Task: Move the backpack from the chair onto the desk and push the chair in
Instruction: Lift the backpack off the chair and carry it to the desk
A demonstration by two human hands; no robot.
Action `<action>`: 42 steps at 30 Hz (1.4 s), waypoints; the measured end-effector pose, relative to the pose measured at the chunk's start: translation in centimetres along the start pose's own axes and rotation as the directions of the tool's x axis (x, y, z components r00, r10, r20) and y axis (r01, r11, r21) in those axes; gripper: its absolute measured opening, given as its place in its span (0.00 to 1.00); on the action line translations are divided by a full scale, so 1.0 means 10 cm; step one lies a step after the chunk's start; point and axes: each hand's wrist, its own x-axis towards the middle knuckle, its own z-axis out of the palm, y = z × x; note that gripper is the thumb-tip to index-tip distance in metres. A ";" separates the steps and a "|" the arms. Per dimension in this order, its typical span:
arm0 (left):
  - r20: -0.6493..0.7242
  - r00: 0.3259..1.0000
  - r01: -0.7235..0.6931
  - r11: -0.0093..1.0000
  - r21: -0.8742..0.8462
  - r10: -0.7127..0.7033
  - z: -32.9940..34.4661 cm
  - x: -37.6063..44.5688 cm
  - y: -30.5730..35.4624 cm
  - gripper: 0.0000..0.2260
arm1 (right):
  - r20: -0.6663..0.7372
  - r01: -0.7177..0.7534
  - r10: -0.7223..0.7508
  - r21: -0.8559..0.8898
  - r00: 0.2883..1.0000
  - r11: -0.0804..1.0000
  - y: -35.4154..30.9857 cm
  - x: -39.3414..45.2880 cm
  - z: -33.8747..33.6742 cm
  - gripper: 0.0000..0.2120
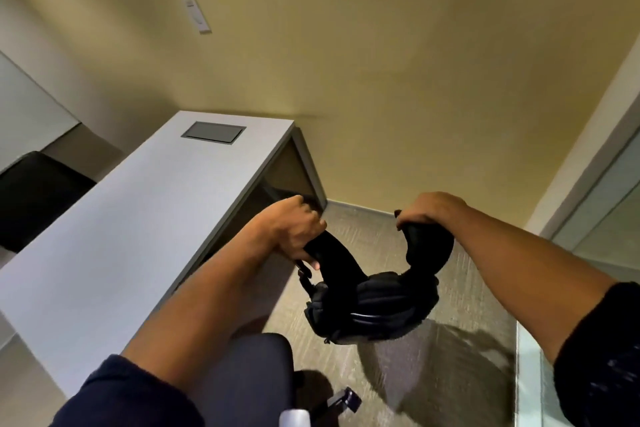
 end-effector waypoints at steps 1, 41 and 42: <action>0.008 1.000 0.017 1.000 0.009 -0.017 0.00 -0.02 -0.16 0.39 | -0.036 0.036 -0.035 0.030 0.999 0.999 -0.05 0.07 -0.10 0.30; -0.280 -0.398 0.562 0.009 -0.827 -0.874 2.05 -0.72 -4.87 0.27 | -0.938 0.949 -0.250 0.174 0.241 0.263 -4.78 2.15 -3.20 0.21; -0.279 -0.423 0.570 -0.013 -0.822 -0.862 2.07 -0.76 -5.02 0.28 | -0.941 0.955 -0.238 0.185 0.240 0.231 -4.92 2.23 -3.30 0.21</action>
